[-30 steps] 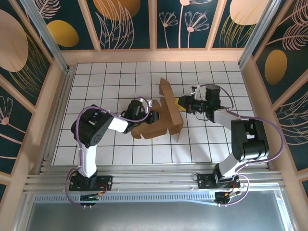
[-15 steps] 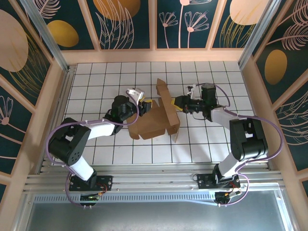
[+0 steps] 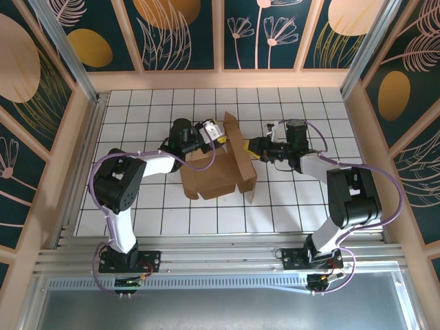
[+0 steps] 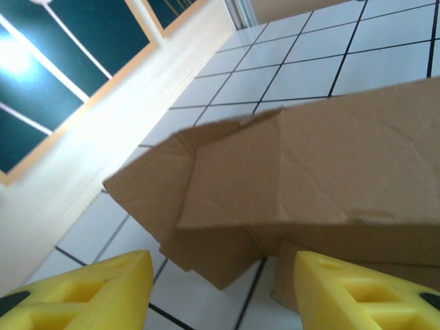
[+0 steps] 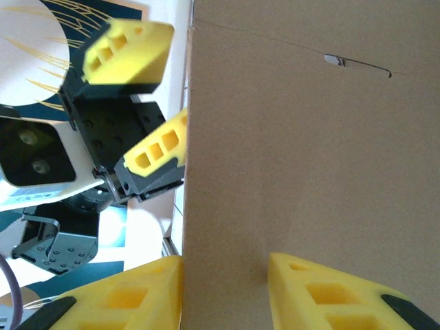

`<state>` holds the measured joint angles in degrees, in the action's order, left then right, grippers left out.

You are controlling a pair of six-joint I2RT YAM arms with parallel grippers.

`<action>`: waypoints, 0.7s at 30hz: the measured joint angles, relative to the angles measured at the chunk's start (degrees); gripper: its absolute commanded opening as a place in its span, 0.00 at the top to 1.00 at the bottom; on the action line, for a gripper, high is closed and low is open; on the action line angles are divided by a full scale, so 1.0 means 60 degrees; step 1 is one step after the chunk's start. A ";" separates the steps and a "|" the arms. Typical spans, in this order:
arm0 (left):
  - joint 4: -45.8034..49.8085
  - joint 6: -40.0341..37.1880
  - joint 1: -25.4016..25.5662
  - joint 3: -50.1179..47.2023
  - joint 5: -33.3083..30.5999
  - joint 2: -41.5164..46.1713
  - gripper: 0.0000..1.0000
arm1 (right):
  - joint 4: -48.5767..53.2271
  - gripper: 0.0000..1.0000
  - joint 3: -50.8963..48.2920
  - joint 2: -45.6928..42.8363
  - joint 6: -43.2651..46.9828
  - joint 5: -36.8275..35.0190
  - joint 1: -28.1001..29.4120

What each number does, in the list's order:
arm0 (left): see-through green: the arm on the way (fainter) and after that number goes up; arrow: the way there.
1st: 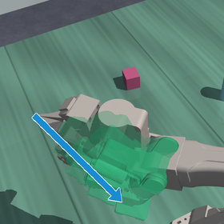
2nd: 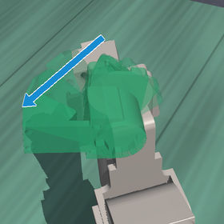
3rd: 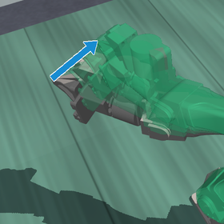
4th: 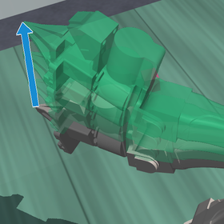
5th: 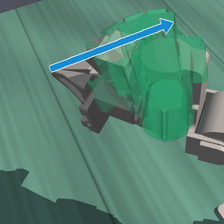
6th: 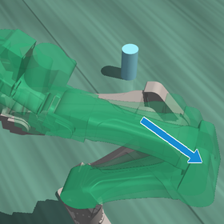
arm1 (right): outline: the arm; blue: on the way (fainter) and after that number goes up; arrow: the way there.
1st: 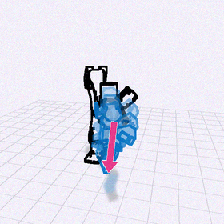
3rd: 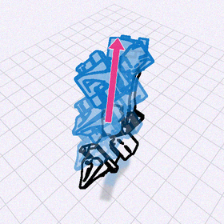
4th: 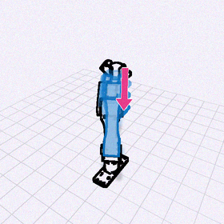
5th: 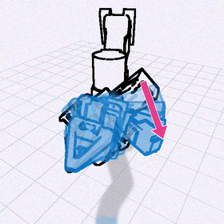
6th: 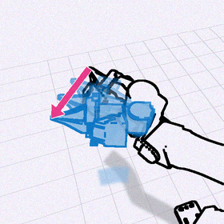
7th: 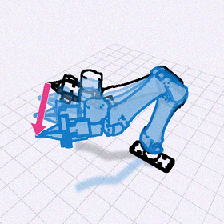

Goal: Fold the paper box

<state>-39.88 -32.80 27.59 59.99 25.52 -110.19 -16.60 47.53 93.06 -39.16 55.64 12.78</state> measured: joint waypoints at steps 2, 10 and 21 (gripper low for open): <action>0.0146 -0.0361 -0.0004 0.0430 0.0040 -0.0226 0.44 | -0.0051 0.63 0.0000 0.0018 -0.0029 0.0018 0.0015; 0.0656 -0.1519 -0.0004 0.1093 0.0069 -0.0991 0.45 | -0.0095 0.59 0.0018 0.0022 -0.0036 0.0015 0.0062; 0.0525 -0.1453 -0.0004 0.1129 0.0488 -0.1042 0.48 | -0.0047 0.59 0.0306 0.0189 -0.0036 0.0015 0.0157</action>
<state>-36.73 -41.52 27.57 66.76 28.45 -116.44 -16.88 49.36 94.19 -39.38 55.72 13.72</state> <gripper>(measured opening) 0.536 0.406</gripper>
